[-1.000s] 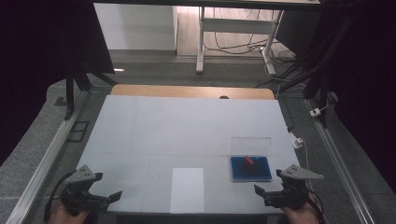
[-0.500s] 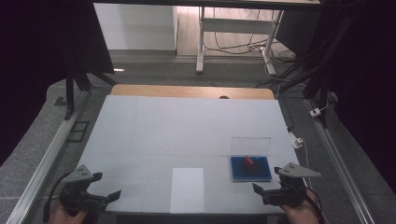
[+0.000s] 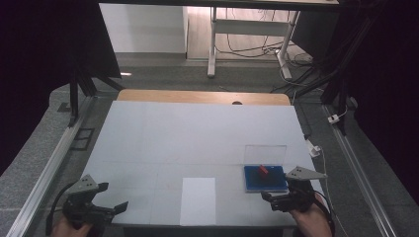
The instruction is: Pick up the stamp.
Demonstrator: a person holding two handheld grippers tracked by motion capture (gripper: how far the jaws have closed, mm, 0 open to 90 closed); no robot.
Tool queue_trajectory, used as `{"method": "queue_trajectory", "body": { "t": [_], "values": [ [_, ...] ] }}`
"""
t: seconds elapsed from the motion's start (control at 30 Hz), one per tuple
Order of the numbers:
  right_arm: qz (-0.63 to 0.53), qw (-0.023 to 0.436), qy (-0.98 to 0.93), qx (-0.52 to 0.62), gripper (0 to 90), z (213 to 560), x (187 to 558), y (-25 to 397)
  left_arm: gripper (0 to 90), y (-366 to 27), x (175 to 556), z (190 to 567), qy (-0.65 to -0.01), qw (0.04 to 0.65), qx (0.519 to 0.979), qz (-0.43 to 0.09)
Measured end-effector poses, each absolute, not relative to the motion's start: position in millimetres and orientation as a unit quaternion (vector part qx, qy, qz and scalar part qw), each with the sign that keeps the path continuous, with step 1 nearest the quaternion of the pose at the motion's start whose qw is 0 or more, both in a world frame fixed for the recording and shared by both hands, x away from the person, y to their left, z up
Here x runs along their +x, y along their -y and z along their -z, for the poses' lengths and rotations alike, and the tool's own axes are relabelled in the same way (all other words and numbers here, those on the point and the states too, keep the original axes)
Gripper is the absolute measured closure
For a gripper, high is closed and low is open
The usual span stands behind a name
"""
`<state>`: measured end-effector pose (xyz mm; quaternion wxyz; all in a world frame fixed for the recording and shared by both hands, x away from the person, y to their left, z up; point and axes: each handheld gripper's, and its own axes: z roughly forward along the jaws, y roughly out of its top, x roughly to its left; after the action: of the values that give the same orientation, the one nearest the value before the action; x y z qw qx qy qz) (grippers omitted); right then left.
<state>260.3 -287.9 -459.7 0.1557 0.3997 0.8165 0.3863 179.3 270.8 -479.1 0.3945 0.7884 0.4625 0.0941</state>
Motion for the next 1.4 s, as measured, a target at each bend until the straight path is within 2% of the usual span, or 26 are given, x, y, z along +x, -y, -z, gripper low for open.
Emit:
{"method": "queue_trajectory", "body": {
  "t": [0.53,1.17,1.23,1.27,1.33,1.4],
  "values": [
    [-0.374,0.145,-0.825,0.398,0.0,464.5,285.8,274.8,0.3,-267.9,179.7,479.3,-0.458,0.387,0.794,-0.096],
    [-0.323,0.153,-0.837,0.415,0.0,478.9,322.2,267.9,0.3,-266.7,181.1,479.7,-0.459,0.38,0.798,-0.094],
    [-0.322,0.153,-0.838,0.414,1.1,479.3,323.6,267.8,0.3,-266.1,181.3,479.8,-0.458,0.377,0.8,-0.094],
    [-0.318,0.149,-0.84,0.413,6.9,479.1,325.7,268.1,0.3,-265.8,181.3,479.8,-0.457,0.377,0.8,-0.094],
    [-0.317,0.151,-0.841,0.412,9.7,479.0,326.6,268.0,0.3,-265.6,181.4,479.8,-0.458,0.376,0.8,-0.094],
    [-0.313,0.156,-0.846,0.403,17.8,478.2,327.8,268.0,0.3,-265.7,181.6,479.8,-0.458,0.376,0.8,-0.093]
  ]
}}
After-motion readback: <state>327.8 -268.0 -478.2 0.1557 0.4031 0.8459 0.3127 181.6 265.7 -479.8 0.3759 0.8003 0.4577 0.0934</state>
